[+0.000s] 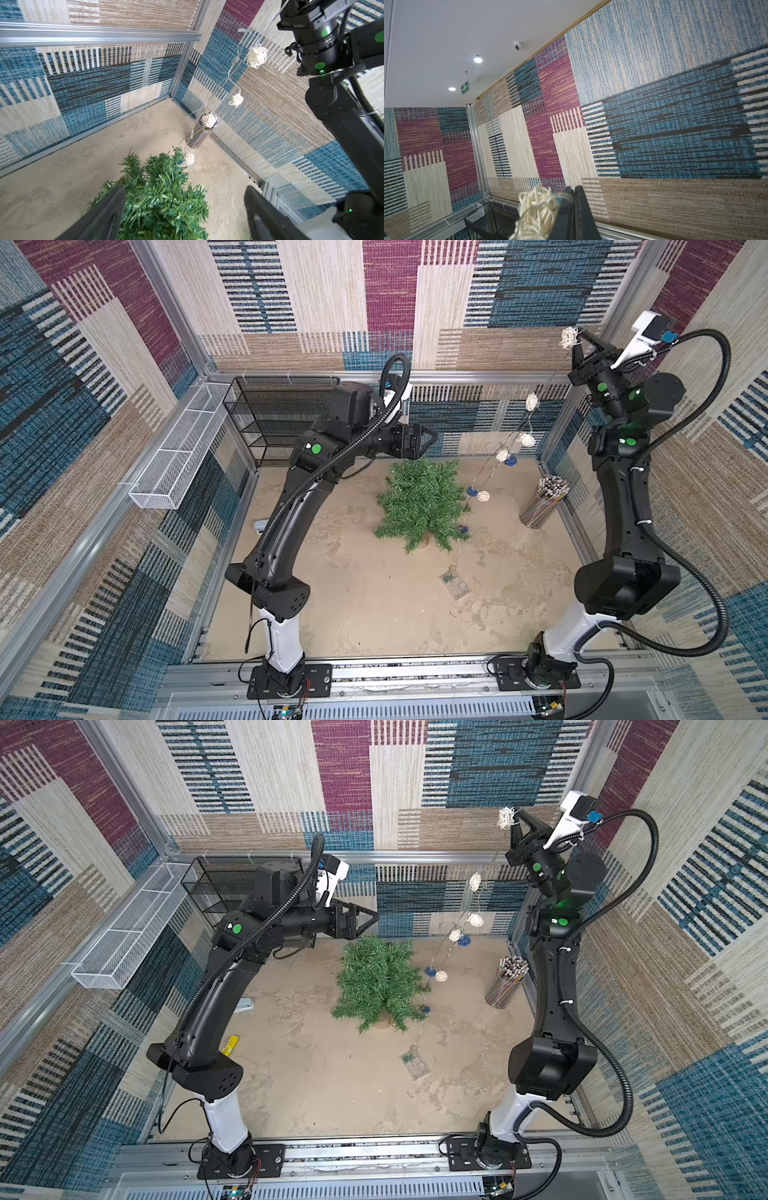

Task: Remove string lights from the small christmas tree
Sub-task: Remove the light string from the Christmas tree.

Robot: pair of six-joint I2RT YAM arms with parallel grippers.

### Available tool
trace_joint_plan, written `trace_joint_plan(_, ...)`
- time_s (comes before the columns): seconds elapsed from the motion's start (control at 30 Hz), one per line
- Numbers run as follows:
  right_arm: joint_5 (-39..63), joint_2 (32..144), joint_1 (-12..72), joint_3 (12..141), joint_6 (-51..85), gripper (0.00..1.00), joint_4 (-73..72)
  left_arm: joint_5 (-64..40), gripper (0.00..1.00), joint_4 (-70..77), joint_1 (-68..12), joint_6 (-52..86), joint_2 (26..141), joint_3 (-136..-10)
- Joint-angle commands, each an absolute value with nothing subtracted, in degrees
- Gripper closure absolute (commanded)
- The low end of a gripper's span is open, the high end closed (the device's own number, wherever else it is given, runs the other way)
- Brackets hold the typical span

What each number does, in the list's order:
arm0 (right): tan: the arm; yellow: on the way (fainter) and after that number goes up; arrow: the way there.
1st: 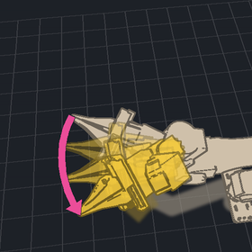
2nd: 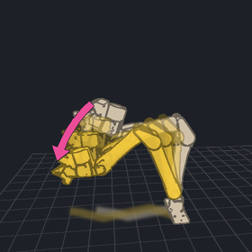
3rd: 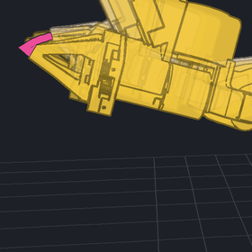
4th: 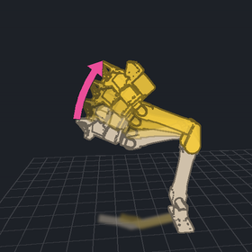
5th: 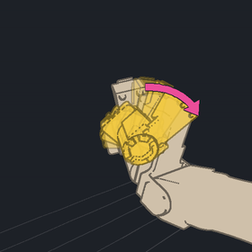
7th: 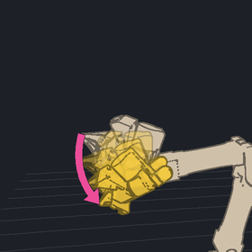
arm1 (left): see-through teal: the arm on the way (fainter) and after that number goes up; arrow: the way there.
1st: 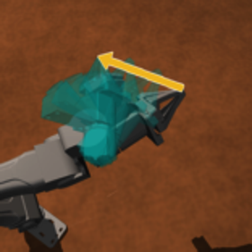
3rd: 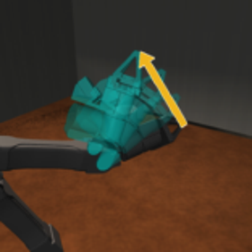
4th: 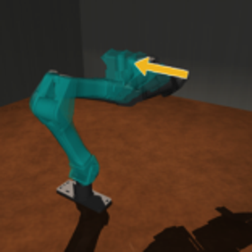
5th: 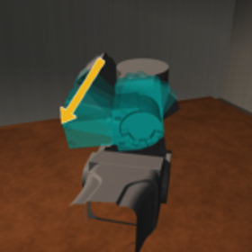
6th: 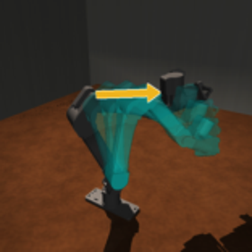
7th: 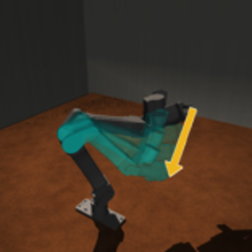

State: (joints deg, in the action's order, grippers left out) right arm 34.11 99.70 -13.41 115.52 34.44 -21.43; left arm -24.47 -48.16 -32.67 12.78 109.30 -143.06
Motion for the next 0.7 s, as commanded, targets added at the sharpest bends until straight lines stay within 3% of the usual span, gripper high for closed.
trace_joint_plan(0.0, 33.3, 99.4, -12.2, 114.7, 33.3, 1.00, -20.7, -28.6, 0.08, -45.8, -33.0, 10.6, 111.5, -145.8)
trace_joint_plan(0.1, 25.4, 98.2, -8.8, 114.9, 26.1, 1.00, -9.1, -28.5, 0.08, -45.8, -33.6, 10.3, 112.1, -146.0)
trace_joint_plan(0.23, -1.9, 97.6, 0.6, 117.0, 20.5, 1.00, 7.0, -27.5, 0.07, -45.8, -34.0, 10.3, 111.1, -143.9)
trace_joint_plan(0.3, -9.6, 97.0, 4.8, 114.9, 17.7, 1.00, 7.1, -27.0, 0.07, -45.8, -34.0, 10.4, 110.1, -142.2)
trace_joint_plan(0.67, -24.5, 99.6, 7.3, 108.1, 21.1, 1.00, 10.4, -22.3, 0.07, -45.7, -34.3, 8.4, 100.5, -129.8)
